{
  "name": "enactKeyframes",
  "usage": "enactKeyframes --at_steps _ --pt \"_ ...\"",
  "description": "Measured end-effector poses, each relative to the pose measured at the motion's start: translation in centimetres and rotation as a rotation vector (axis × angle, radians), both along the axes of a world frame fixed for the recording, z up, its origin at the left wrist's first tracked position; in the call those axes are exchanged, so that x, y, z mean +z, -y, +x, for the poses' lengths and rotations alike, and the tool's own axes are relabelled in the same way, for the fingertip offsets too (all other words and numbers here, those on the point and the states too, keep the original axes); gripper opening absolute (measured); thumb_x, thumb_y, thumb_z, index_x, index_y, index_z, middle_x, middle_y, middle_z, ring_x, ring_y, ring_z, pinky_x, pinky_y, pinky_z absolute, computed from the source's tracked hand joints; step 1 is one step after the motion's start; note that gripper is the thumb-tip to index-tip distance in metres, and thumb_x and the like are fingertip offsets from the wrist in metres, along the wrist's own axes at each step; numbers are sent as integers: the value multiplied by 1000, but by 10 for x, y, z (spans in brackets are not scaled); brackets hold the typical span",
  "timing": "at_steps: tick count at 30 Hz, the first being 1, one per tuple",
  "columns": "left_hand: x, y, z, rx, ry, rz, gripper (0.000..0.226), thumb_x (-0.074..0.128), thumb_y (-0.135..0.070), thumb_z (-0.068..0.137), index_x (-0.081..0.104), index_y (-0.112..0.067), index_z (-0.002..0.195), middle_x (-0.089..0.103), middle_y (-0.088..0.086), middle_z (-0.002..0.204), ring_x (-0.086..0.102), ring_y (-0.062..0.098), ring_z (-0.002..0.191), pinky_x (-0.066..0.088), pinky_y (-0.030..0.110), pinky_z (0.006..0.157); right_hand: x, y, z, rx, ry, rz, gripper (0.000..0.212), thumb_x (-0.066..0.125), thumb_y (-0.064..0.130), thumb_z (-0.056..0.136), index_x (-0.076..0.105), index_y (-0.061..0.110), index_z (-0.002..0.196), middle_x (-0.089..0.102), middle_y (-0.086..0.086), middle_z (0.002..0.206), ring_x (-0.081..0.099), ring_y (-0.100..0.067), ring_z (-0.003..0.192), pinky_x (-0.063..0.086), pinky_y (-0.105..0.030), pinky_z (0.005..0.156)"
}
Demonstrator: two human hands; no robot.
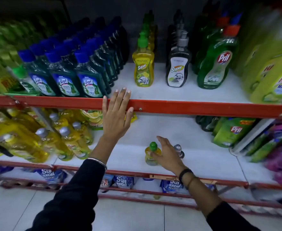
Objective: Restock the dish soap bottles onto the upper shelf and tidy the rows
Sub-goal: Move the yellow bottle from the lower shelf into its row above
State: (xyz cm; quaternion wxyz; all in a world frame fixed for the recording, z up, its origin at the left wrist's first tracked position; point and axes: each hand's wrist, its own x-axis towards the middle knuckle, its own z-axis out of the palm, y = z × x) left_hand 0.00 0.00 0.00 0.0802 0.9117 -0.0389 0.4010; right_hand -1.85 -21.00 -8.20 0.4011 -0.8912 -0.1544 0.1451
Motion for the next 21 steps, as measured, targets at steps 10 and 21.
enactKeyframes --at_steps 10,21 --pt "-19 -8 25 105 232 126 45 31 -37 102 41 -20 141 52 3 142 38 20 135 5 39 119 -44 -24 7 -184 -18 -58 35 58 -1 77 53 6 111 61 -18 117 58 -35 108 47 -35 87" --pt "-22 -10 33 123 309 162 44 30 -38 101 38 -21 141 41 -1 144 36 21 134 3 38 119 -8 -4 -6 -215 17 345 38 82 14 69 61 21 100 69 3 96 63 -4 85 49 -18 77"
